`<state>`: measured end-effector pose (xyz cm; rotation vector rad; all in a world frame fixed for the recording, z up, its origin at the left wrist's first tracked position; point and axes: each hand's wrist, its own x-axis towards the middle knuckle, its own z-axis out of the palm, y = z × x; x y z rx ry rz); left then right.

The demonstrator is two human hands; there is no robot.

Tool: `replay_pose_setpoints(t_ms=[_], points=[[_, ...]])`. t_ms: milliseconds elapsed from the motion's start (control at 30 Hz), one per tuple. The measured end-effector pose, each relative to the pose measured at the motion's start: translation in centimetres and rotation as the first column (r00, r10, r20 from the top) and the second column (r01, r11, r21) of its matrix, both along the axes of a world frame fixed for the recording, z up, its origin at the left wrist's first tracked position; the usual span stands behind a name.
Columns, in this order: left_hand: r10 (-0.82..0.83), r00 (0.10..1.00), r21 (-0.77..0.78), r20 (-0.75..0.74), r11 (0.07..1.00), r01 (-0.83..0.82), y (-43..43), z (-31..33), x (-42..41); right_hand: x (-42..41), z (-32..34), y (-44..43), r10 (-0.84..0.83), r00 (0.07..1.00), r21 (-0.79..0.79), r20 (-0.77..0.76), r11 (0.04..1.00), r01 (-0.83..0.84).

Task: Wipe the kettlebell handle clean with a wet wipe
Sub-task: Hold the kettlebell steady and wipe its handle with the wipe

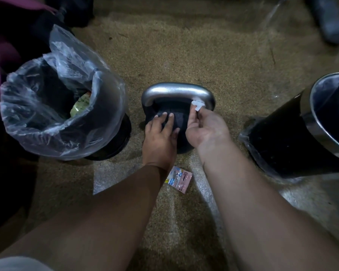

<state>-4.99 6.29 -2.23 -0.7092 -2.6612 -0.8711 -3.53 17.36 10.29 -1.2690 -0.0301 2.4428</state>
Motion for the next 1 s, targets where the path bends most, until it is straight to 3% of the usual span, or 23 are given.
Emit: replay_pose_setpoints(t_ms=[1000], points=[[0.017, 1.0, -0.006, 0.023, 1.0, -0.017, 0.1, 0.1, 0.0, 0.2, 0.7, 1.0, 0.042, 0.999, -0.04, 0.006, 0.998, -0.042]])
